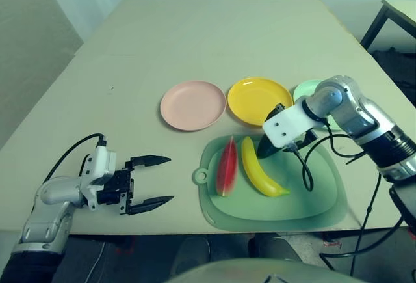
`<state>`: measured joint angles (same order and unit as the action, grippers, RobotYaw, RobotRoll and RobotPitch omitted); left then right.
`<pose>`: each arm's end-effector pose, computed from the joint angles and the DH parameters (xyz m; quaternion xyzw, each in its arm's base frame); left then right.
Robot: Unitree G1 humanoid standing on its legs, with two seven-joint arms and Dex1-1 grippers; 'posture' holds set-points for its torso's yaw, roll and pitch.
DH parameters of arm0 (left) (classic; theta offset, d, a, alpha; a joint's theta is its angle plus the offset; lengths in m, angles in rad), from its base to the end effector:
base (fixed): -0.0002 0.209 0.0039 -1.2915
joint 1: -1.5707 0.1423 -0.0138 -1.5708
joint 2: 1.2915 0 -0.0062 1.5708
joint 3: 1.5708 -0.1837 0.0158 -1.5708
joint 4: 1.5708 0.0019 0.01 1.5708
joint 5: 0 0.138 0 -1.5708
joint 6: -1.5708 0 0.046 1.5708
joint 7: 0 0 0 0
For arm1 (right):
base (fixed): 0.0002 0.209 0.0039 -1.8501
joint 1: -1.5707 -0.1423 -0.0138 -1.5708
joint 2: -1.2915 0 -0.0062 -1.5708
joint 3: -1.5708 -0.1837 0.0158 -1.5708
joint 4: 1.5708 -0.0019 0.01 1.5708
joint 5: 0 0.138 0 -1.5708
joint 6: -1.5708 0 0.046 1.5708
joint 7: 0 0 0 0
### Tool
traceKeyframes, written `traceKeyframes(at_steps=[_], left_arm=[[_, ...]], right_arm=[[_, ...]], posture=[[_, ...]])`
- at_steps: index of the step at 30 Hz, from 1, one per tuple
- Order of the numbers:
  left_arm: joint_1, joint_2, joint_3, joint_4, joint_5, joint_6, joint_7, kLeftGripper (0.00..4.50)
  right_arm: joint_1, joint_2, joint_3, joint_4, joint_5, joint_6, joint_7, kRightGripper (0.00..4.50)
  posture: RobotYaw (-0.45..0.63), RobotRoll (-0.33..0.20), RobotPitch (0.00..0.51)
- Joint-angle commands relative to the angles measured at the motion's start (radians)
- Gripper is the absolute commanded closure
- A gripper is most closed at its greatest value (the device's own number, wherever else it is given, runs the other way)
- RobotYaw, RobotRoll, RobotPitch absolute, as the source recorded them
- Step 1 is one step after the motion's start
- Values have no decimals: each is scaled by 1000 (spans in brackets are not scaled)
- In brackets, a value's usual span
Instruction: Place the fruits into color-matched plates.
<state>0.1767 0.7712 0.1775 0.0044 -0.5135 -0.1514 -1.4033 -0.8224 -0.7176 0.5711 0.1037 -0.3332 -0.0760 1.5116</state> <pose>0.1683 0.3141 0.1017 0.1326 0.0611 -0.5797 0.8016 0.2978 -0.1474 0.2045 -0.6165 0.1622 0.6373 0.4329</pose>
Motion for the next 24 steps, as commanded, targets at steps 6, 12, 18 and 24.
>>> traceKeyframes(at_steps=[6, 12, 18, 24], left_arm=[[5, 2, 11, -16, 2, -8, 9, 0], [6, 1, 13, -22, -1, -9, 16, 0], [4, 3, 13, -21, -2, -7, 18, 0], [-3, 2, 9, -12, -5, -4, 13, 0]], right_arm=[[18, 0, 13, -9, -13, 22, 26, 988], [22, -6, 9, -8, -18, 25, 31, 1621], [23, -16, 5, -12, -13, 27, 44, 1621], [-23, -47, -28, -40, 31, 96, 101, 1621]], posture=[[67, 0, 74], [71, 0, 76], [66, 0, 75], [58, 0, 69]])
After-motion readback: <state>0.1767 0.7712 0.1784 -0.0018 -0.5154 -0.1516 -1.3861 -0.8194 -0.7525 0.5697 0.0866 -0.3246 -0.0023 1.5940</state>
